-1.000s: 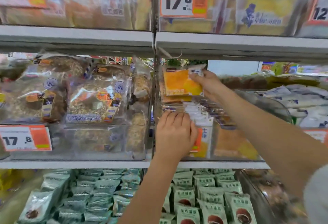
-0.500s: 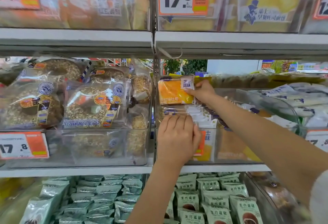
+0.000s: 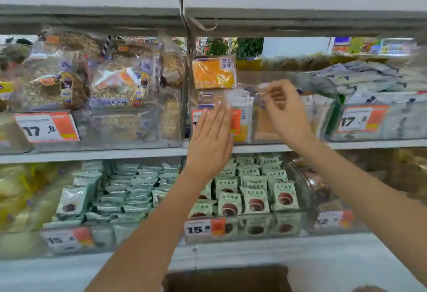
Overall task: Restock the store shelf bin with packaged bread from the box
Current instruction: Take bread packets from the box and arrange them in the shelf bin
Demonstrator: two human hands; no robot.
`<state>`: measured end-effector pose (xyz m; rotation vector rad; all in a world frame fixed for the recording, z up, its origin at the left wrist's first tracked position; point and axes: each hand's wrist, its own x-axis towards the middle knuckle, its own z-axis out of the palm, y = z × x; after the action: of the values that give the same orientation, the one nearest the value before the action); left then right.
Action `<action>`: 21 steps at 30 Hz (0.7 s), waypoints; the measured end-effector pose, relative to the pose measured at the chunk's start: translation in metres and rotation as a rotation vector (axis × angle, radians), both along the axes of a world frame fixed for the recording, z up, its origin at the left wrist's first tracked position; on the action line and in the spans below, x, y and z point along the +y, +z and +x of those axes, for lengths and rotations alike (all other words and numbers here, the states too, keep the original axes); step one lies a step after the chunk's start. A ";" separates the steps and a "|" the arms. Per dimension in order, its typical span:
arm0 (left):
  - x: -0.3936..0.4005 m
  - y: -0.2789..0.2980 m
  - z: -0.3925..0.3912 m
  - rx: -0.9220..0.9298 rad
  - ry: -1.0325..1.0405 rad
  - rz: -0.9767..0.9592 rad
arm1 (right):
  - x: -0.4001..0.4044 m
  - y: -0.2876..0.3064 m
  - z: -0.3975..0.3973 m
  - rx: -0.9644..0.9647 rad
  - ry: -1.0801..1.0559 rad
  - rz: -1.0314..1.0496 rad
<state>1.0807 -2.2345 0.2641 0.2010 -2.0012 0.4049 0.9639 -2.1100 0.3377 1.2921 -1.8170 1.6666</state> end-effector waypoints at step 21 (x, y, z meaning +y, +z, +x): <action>0.139 -0.392 0.188 -0.999 0.246 1.392 | 0.108 -0.463 0.098 -0.435 0.351 1.611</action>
<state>1.2685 -2.0951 -0.1280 1.3027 -2.8983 -1.0360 1.0623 -2.0021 -0.1253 1.8324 -3.5657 0.2042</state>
